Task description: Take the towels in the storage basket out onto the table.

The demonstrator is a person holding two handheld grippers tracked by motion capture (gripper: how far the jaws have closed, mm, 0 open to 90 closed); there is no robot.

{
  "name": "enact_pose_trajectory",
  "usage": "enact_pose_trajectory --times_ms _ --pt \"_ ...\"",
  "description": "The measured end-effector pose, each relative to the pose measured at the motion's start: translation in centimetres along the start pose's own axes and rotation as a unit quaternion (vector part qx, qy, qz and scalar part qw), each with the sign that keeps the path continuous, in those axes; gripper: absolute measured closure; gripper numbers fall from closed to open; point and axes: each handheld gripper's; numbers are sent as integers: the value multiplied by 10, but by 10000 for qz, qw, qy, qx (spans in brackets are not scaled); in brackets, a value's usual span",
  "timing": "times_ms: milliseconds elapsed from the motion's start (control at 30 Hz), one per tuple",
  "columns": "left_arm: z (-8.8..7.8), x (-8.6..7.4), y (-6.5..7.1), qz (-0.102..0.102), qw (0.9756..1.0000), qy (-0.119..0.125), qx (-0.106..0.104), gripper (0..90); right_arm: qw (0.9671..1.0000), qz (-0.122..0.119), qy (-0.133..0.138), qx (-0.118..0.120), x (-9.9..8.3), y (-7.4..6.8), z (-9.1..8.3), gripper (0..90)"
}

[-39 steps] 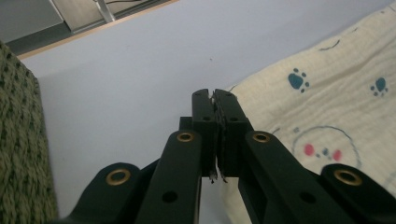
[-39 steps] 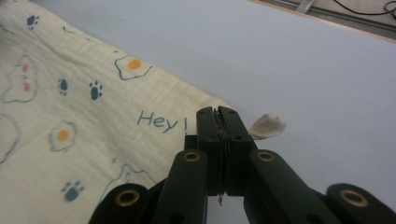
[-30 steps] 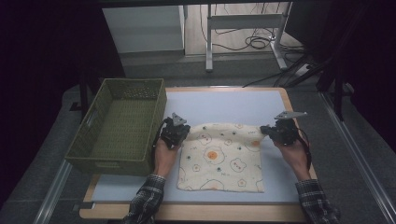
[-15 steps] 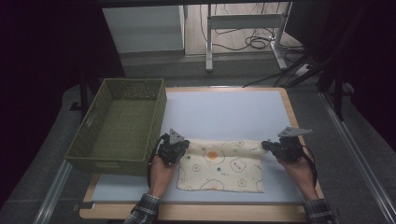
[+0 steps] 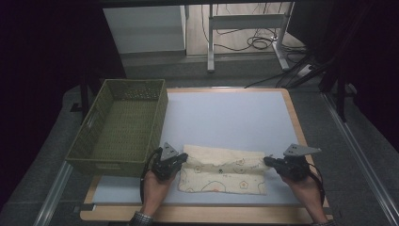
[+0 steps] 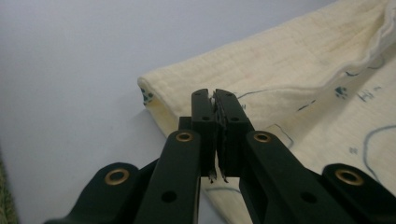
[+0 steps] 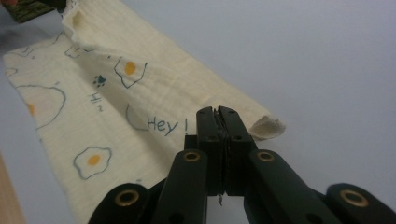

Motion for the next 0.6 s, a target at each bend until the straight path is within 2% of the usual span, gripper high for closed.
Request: enact_pose_trajectory --times_ms 133,333,467,600 --pt "-10 -6 4 49 10000 50 -60 874 10000 -34 24 54 -6 -9 -5 883" --pt "-19 -17 3 -39 9998 87 -175 875 9998 -87 -12 157 -14 -21 -7 883" --pt "-25 -25 6 -16 9997 87 -234 874 9997 -88 -57 225 -21 -26 -6 881" --pt "-30 -32 11 4 9993 36 -381 872 9996 -72 -115 253 -28 -30 -6 875"
Point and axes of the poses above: each handheld gripper's, and its own axes: z roughly forward along the jaws, x roughly out of its top, y roughly to its right, and after that the axes turned 13 degrees about x, right-handed
